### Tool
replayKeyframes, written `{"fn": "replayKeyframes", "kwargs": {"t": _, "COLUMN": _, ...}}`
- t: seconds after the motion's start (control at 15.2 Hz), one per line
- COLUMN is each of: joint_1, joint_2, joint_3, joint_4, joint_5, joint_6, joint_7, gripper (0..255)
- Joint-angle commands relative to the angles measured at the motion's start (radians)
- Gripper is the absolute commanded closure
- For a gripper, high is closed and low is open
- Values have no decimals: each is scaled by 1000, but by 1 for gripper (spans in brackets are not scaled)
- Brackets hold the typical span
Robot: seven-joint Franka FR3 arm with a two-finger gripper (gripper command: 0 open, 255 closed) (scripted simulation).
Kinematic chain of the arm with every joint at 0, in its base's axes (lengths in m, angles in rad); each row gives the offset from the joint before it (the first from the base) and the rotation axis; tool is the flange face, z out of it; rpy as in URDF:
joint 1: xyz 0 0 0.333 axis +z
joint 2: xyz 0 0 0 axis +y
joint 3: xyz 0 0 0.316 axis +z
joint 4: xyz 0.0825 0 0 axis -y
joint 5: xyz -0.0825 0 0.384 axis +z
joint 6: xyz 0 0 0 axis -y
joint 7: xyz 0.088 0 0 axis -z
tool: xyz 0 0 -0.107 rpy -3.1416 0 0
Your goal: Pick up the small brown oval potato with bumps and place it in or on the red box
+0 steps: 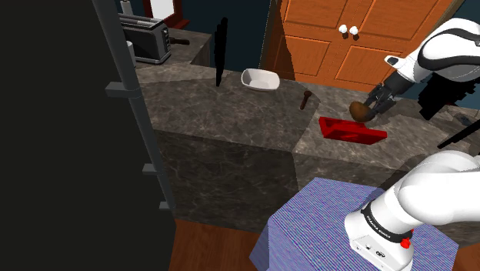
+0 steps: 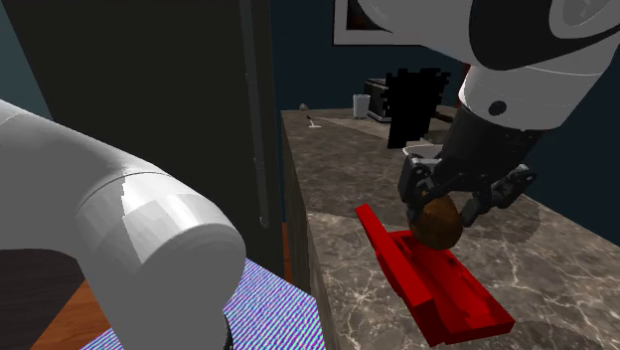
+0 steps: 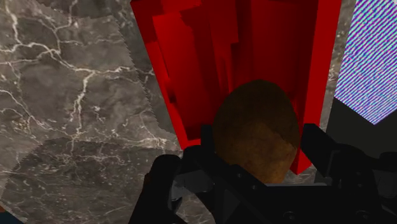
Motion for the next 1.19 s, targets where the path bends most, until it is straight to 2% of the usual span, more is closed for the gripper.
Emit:
{"fn": "replayKeyframes", "kwargs": {"t": 0.0, "joint_1": 1, "joint_2": 9, "joint_3": -12, "joint_4": -18, "joint_5": -5, "joint_6": 27, "joint_7": -5, "gripper": 255}}
{"fn": "replayKeyframes", "kwargs": {"t": 0.13, "joint_1": 2, "joint_2": 18, "joint_3": -24, "joint_4": -33, "joint_5": -10, "joint_6": 51, "joint_7": -10, "gripper": 255}}
{"fn": "replayKeyframes", "kwargs": {"t": 0.66, "joint_1": 2, "joint_2": 18, "joint_3": -24, "joint_4": -33, "joint_5": -10, "joint_6": 51, "joint_7": -10, "gripper": 255}}
{"fn": "replayKeyframes", "kwargs": {"t": 0.73, "joint_1": 2, "joint_2": 18, "joint_3": -24, "joint_4": -33, "joint_5": -10, "joint_6": 51, "joint_7": -10, "gripper": 0}}
{"fn": "replayKeyframes", "kwargs": {"t": 1.06, "joint_1": 2, "joint_2": 18, "joint_3": -24, "joint_4": -33, "joint_5": -10, "joint_6": 51, "joint_7": -10, "gripper": 0}}
{"fn": "replayKeyframes", "kwargs": {"t": 1.12, "joint_1": -3, "joint_2": 4, "joint_3": -12, "joint_4": -8, "joint_5": -6, "joint_6": 12, "joint_7": -9, "gripper": 0}}
